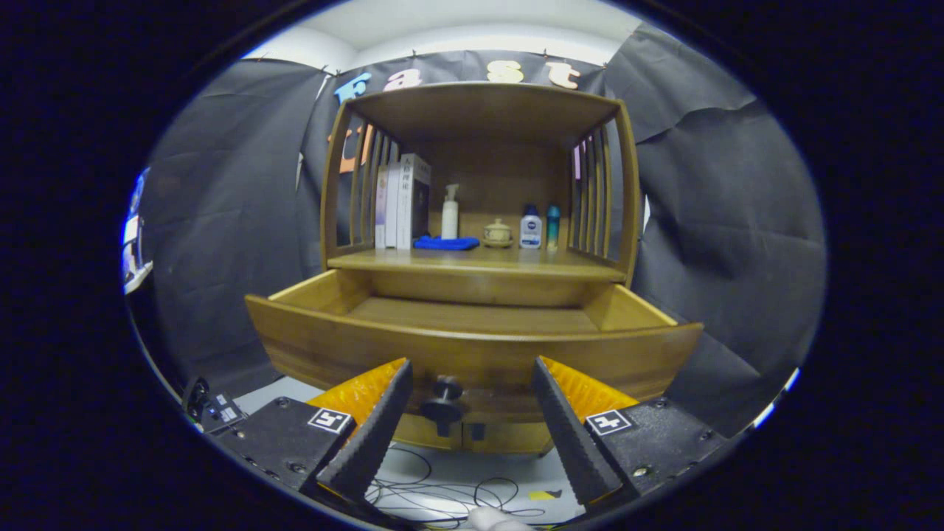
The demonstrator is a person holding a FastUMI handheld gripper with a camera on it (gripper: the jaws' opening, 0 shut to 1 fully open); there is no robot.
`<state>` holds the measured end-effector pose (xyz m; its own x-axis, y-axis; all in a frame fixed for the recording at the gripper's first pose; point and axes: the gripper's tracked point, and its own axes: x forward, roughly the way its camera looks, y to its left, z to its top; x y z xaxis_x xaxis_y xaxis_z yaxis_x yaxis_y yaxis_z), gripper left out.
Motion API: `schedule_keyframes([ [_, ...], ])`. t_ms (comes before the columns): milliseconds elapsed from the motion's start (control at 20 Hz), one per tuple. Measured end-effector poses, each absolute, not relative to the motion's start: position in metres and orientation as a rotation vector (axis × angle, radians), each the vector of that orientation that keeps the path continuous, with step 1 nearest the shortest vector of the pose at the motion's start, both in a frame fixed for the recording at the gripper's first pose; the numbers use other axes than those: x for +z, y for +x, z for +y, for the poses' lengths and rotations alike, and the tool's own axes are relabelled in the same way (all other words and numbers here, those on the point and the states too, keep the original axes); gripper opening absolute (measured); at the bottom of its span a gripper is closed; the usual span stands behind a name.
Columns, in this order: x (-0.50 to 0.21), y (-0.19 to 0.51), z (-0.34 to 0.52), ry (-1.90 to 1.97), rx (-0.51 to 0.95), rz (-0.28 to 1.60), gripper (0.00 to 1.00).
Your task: Pull open the drawer, take out the items inside it, and place them on the countertop above the cabinet.
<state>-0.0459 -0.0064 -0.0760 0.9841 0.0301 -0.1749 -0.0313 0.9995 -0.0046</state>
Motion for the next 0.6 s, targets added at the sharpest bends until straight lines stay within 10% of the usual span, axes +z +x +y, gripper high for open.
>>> schedule_keyframes([
  [600,0.042,0.080,-0.004,0.042,0.022,0.254,0.98],
])
